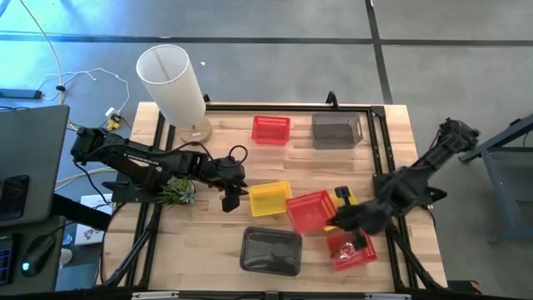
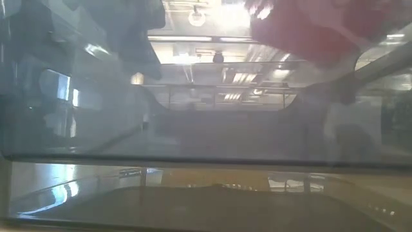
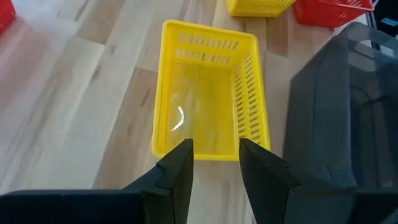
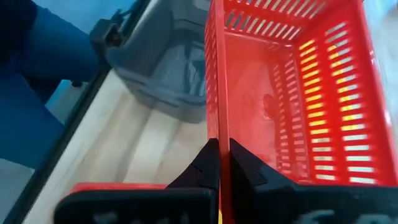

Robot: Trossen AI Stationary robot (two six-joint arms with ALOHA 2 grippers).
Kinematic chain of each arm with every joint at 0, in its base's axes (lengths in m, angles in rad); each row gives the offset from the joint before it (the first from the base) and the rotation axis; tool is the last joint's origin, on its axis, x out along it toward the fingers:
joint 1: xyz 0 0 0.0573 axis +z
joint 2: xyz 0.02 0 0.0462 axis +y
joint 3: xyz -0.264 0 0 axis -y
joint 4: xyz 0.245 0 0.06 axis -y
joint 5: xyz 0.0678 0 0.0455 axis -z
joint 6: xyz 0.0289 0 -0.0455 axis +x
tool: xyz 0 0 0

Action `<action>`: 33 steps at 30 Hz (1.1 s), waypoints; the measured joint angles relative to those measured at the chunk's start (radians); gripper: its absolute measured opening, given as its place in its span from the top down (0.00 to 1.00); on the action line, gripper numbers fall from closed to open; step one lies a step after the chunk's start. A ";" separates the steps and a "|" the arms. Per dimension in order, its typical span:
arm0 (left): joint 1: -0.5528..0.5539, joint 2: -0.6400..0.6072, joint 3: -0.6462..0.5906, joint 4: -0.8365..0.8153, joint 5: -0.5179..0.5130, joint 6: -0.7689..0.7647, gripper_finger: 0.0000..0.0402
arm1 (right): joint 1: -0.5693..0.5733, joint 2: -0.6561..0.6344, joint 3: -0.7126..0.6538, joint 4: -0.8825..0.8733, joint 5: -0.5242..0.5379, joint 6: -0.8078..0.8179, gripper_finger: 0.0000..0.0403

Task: Stack baskets by color
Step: Stack the middle red bin into the bottom red bin

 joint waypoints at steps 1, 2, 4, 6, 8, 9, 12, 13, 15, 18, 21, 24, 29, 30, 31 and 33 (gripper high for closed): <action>0.000 0.000 0.000 0.001 0.010 0.000 0.71 | 0.030 0.000 0.000 -0.005 0.022 0.016 1.00; 0.000 0.000 0.000 0.001 0.023 -0.002 0.71 | 0.061 0.000 0.000 -0.008 0.045 0.028 1.00; -0.001 0.000 0.000 0.003 0.050 -0.011 0.71 | 0.119 0.000 0.000 -0.007 0.072 0.046 1.00; -0.001 0.000 0.000 0.007 0.070 -0.033 0.71 | 0.172 0.000 0.000 -0.009 0.093 0.081 1.00; -0.001 0.000 0.000 0.008 0.089 -0.056 0.71 | 0.223 0.000 0.000 -0.020 0.118 0.127 1.00; -0.001 0.000 0.000 0.010 0.096 -0.069 0.71 | 0.247 0.000 0.000 -0.032 0.134 0.152 1.00; -0.006 0.000 0.000 0.028 0.103 -0.102 0.71 | 0.315 0.001 0.000 -0.063 0.172 0.220 1.00; -0.008 0.000 0.000 0.034 0.103 -0.104 0.71 | 0.337 0.001 0.000 -0.071 0.182 0.243 1.00; -0.015 0.000 0.000 0.039 0.103 -0.104 0.71 | 0.378 0.001 0.000 -0.077 0.192 0.282 1.00; -0.024 0.000 0.000 0.059 0.103 -0.125 0.71 | 0.430 0.002 0.000 -0.091 0.208 0.344 1.00; -0.032 0.000 0.000 0.076 0.102 -0.148 0.71 | 0.470 0.002 0.000 -0.110 0.214 0.414 1.00; -0.039 0.000 0.000 0.096 0.101 -0.158 0.71 | 0.505 0.010 0.000 -0.133 0.213 0.481 1.00; -0.041 0.000 0.000 0.122 0.099 -0.171 0.71 | 0.541 0.051 0.000 -0.207 0.175 0.633 1.00; -0.041 0.000 0.000 0.130 0.098 -0.178 0.71 | 0.546 0.062 0.000 -0.216 0.163 0.661 1.00; -0.041 0.000 0.000 0.140 0.094 -0.182 0.71 | 0.550 0.072 0.000 -0.217 0.156 0.680 1.00; -0.041 0.000 0.000 0.152 0.089 -0.182 0.71 | 0.558 0.091 0.000 -0.216 0.145 0.705 1.00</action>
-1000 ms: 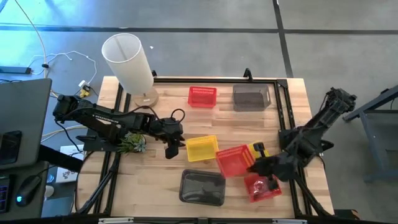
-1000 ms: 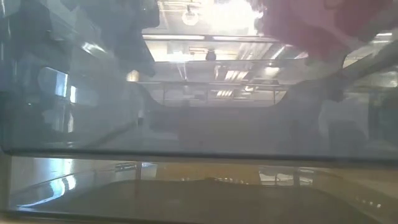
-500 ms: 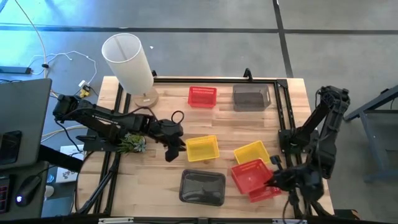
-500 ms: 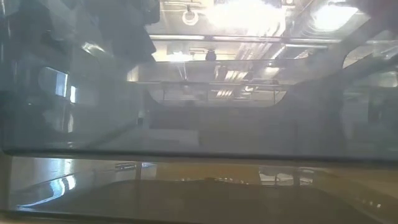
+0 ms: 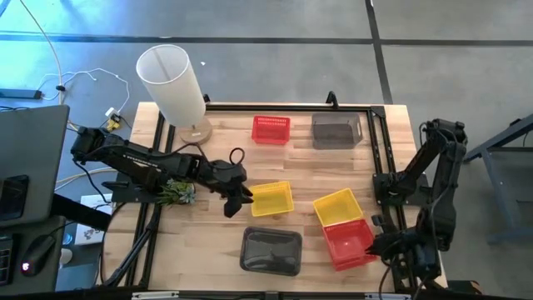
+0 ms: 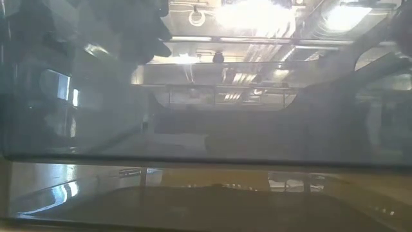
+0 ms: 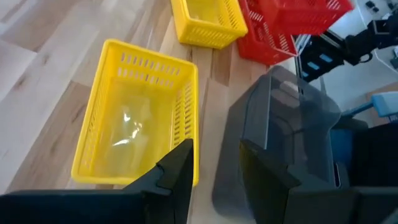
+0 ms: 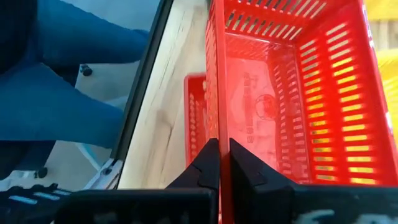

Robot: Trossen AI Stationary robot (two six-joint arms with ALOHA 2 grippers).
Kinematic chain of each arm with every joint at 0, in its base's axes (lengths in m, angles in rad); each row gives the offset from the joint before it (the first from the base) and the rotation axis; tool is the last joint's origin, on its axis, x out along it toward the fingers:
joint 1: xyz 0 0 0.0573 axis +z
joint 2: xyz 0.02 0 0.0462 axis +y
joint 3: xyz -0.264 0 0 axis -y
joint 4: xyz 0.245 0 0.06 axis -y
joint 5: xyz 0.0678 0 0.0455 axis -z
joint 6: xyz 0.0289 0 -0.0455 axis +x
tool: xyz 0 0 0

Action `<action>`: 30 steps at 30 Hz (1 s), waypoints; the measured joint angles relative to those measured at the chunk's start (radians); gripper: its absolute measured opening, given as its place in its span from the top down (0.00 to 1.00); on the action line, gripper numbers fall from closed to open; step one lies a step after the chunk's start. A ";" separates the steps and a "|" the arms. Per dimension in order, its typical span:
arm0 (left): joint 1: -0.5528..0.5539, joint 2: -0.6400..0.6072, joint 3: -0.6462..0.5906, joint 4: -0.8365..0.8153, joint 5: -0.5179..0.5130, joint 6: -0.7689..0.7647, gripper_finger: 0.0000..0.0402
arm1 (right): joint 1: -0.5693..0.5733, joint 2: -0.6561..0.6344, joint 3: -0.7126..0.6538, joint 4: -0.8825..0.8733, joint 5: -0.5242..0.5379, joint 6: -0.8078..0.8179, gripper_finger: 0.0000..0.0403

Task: Stack baskets by color
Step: Stack the middle red bin into the bottom red bin

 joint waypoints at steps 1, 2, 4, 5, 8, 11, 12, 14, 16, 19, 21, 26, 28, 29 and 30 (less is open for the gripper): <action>0.000 0.000 0.000 0.005 -0.002 0.000 0.71 | 0.003 0.009 0.000 0.000 -0.009 0.012 1.00; 0.000 0.000 0.000 0.011 -0.006 0.000 0.71 | 0.005 0.017 0.000 0.000 -0.015 0.027 1.00; 0.000 0.000 0.000 0.016 -0.009 0.000 0.71 | 0.012 0.031 0.000 -0.004 -0.023 0.052 1.00; 0.000 0.000 0.000 0.016 -0.011 0.000 0.71 | 0.016 0.036 0.000 -0.006 -0.024 0.065 1.00; 0.000 0.000 0.000 0.025 -0.025 0.000 0.71 | 0.026 0.049 0.000 -0.007 -0.029 0.100 1.00; 0.000 0.000 0.000 0.033 -0.041 0.000 0.71 | 0.033 0.056 0.000 -0.007 -0.031 0.138 1.00; 0.000 0.000 0.000 0.034 -0.042 0.000 0.71 | 0.036 0.056 0.000 -0.007 -0.031 0.140 1.00; 0.000 0.000 0.000 0.033 -0.043 0.000 0.71 | 0.041 0.056 0.000 -0.006 -0.018 0.139 1.00; 0.000 0.000 0.000 0.034 -0.043 0.000 0.71 | 0.041 0.056 0.000 -0.006 -0.009 0.133 1.00; 0.000 0.000 0.000 0.034 -0.043 0.000 0.71 | 0.041 0.072 0.000 -0.006 -0.007 0.132 1.00; 0.000 0.000 0.000 0.034 -0.043 0.005 0.71 | 0.041 0.093 0.000 -0.006 -0.021 0.132 1.00; 0.001 0.000 0.000 0.034 -0.062 0.015 0.71 | 0.040 0.162 0.000 -0.007 -0.048 0.131 1.00; 0.002 0.000 0.000 0.036 -0.062 0.015 0.71 | 0.040 0.179 0.000 -0.010 -0.056 0.130 1.00; 0.002 0.000 0.000 0.035 -0.062 0.010 0.71 | 0.040 0.185 0.000 -0.010 -0.062 0.133 1.00; 0.002 0.000 0.000 0.036 -0.062 0.003 0.71 | 0.040 0.191 0.000 -0.009 -0.064 0.137 1.00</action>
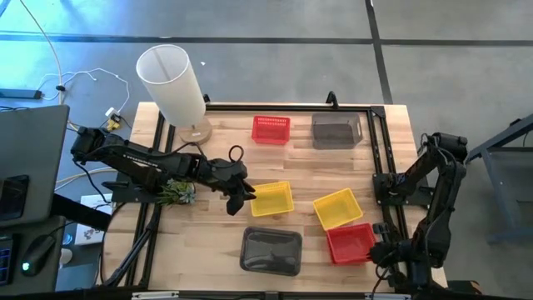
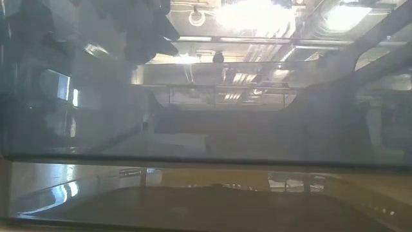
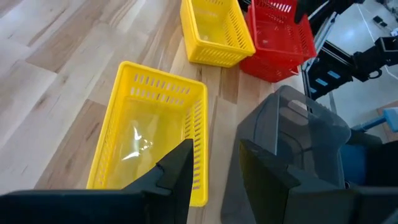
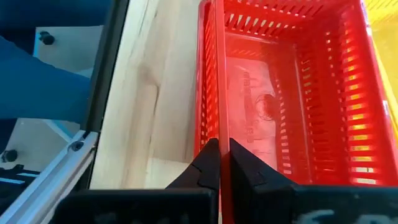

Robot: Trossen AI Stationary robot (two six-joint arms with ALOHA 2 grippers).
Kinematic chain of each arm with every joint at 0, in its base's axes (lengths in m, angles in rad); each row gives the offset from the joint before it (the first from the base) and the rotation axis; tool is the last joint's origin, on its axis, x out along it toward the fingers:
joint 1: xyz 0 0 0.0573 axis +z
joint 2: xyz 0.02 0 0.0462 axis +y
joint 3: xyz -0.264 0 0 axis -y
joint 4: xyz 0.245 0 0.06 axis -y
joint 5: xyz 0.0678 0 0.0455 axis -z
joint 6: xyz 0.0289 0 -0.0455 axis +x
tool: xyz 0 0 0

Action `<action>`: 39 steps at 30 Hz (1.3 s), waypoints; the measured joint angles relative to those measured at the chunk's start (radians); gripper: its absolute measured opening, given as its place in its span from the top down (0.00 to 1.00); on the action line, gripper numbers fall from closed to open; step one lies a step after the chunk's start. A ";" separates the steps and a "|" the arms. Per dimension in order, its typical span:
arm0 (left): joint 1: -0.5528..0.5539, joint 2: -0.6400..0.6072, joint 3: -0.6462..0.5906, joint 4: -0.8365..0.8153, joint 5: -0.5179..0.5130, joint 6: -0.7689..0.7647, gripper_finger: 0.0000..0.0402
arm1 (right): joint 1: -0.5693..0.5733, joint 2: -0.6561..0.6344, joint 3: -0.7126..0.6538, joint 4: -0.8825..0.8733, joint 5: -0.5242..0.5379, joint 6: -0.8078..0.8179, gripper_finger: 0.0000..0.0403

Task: Stack baskets by color
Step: Stack the middle red bin into the bottom red bin, then stack the left yellow bin into the stacked yellow bins

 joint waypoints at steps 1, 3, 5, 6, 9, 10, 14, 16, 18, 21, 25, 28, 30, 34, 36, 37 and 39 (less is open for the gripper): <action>0.000 0.000 0.000 0.001 0.000 -0.003 0.71 | 0.000 0.004 0.000 0.001 -0.001 0.002 1.00; 0.000 0.000 0.000 0.005 0.000 -0.003 0.71 | 0.000 0.009 0.000 0.007 -0.001 0.003 1.00; -0.003 0.000 0.000 0.014 0.000 -0.005 0.71 | 0.000 0.009 0.000 0.011 -0.001 0.008 1.00; -0.005 0.000 0.000 0.018 0.000 -0.011 0.71 | -0.001 0.009 0.000 0.011 0.000 0.019 1.00; -0.008 0.000 0.000 0.023 0.000 -0.026 0.71 | -0.002 0.009 0.000 0.008 -0.004 0.034 1.00; -0.008 0.000 0.000 0.023 0.000 -0.028 0.71 | -0.002 0.009 0.000 0.007 -0.005 0.046 0.99; -0.008 0.000 0.000 0.022 0.000 -0.029 0.71 | -0.002 0.009 0.000 0.001 -0.003 0.082 0.93; -0.008 0.000 0.000 0.022 0.000 -0.029 0.71 | -0.002 0.009 0.000 0.001 0.000 0.093 0.88; -0.008 0.000 0.000 0.022 0.000 -0.029 0.71 | -0.002 0.009 0.000 -0.002 0.004 0.109 0.83; -0.007 0.000 0.000 0.022 0.000 -0.029 0.71 | -0.002 0.009 0.000 -0.004 0.004 0.109 0.75; -0.007 0.000 0.000 0.021 -0.008 -0.023 0.71 | -0.004 0.008 0.000 -0.009 0.000 0.141 0.69; -0.008 0.000 0.000 0.021 -0.071 0.000 0.71 | -0.010 0.006 0.000 -0.010 0.000 0.211 0.68; -0.007 0.000 0.000 0.021 -0.119 0.025 0.71 | -0.013 0.006 0.008 -0.016 0.001 0.251 0.68; -0.005 0.000 0.000 0.021 -0.188 0.103 0.71 | -0.022 0.006 0.040 -0.028 0.058 0.291 0.68; -0.004 0.000 0.000 0.021 -0.206 0.147 0.71 | -0.032 0.005 0.061 -0.034 0.110 0.290 0.68; -0.004 0.000 0.000 0.021 -0.212 0.168 0.71 | -0.037 0.005 0.073 -0.049 0.141 0.290 0.68; -0.004 0.000 0.000 0.021 -0.228 0.213 0.71 | -0.052 0.005 0.095 -0.072 0.206 0.289 0.68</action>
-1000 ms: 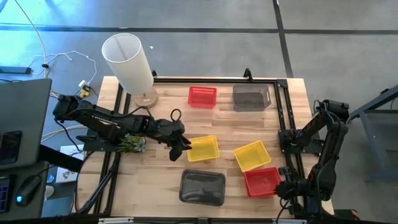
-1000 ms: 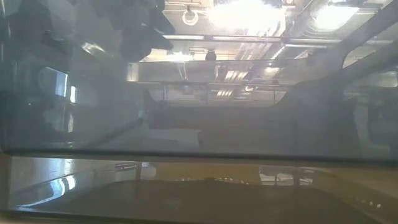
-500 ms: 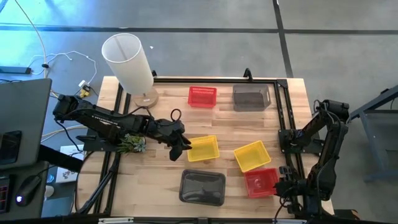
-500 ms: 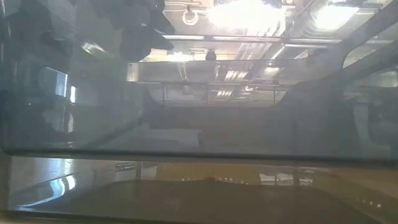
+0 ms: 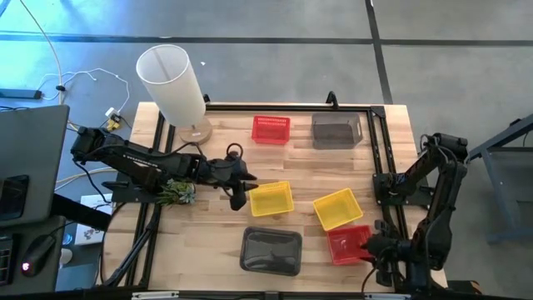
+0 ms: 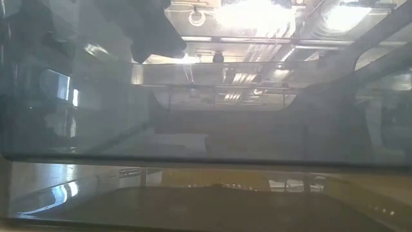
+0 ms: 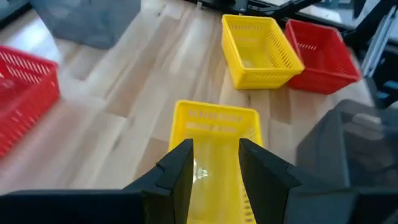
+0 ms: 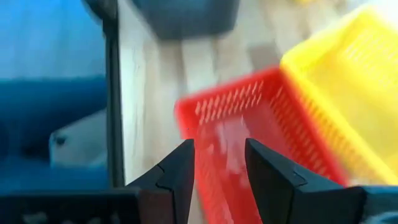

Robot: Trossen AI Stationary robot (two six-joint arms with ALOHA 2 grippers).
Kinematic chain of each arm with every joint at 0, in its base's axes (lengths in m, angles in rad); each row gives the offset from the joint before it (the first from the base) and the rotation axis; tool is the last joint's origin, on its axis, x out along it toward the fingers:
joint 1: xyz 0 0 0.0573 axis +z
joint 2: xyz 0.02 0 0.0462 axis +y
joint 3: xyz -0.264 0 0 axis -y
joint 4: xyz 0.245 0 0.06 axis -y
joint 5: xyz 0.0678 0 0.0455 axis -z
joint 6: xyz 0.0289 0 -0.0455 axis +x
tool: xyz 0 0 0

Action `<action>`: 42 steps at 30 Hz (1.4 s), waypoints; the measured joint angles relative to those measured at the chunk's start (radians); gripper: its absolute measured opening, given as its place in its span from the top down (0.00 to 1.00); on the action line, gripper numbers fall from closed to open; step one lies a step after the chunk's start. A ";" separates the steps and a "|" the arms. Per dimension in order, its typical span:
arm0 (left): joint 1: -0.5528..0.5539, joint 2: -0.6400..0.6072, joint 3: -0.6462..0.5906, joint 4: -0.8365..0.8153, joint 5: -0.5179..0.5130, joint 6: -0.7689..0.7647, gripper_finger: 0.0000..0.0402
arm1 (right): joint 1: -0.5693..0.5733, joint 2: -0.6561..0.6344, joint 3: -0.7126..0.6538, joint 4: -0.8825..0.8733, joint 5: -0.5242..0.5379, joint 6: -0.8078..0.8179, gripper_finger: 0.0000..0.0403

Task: Stack baskets by color
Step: Stack the left yellow bin into the stacked yellow bins

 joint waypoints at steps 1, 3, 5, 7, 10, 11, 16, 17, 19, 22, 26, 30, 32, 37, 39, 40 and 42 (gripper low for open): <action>0.000 0.000 0.000 0.000 -0.009 0.022 0.71 | -0.009 0.000 0.010 -0.013 0.029 0.000 0.68; 0.000 0.000 0.000 0.012 -0.032 0.062 0.71 | -0.030 0.000 0.033 -0.047 0.068 0.000 0.68; 0.000 0.000 0.000 0.050 -0.056 0.112 0.71 | -0.059 0.000 0.052 -0.083 0.084 0.000 0.68; 0.000 0.000 0.000 0.090 -0.063 0.183 0.71 | -0.095 0.000 0.069 -0.120 0.088 0.000 0.68; 0.005 0.001 0.000 0.143 -0.059 0.298 0.71 | -0.155 0.000 0.079 -0.156 0.087 -0.006 0.68; 0.007 0.001 0.000 0.155 -0.059 0.330 0.71 | -0.176 0.000 0.079 -0.159 0.087 -0.011 0.68; 0.034 0.001 0.000 0.193 -0.056 0.412 0.71 | -0.273 0.000 0.079 -0.159 0.081 -0.076 0.68; 0.042 0.001 0.000 0.194 -0.056 0.413 0.71 | -0.290 0.000 0.079 -0.159 0.078 -0.084 0.68; 0.061 0.001 0.000 0.202 -0.056 0.413 0.71 | -0.321 0.000 0.079 -0.154 0.076 -0.096 0.68; 0.088 0.001 0.000 0.205 -0.052 0.396 0.70 | -0.361 0.000 0.080 -0.132 0.076 -0.116 0.68; 0.122 0.001 0.000 0.185 0.027 0.413 0.67 | -0.405 0.000 0.080 -0.115 0.077 -0.123 0.68; 0.149 0.001 0.000 0.183 0.072 0.413 0.59 | -0.437 0.000 0.080 -0.096 0.081 -0.113 0.68; 0.160 0.001 0.000 0.185 0.076 0.412 0.55 | -0.452 0.000 0.080 -0.074 0.083 -0.113 0.68; 0.178 0.001 0.000 0.185 0.087 0.388 0.49 | -0.476 0.000 0.080 -0.007 0.126 -0.117 0.68; 0.184 0.001 0.001 0.185 0.128 0.387 0.49 | -0.483 0.000 0.080 0.002 0.147 -0.116 0.68; 0.186 0.001 0.006 0.177 0.150 0.387 0.49 | -0.486 0.000 0.080 0.005 0.160 -0.113 0.68; 0.189 0.001 0.027 0.158 0.184 0.388 0.49 | -0.495 0.000 0.080 0.021 0.181 -0.113 0.68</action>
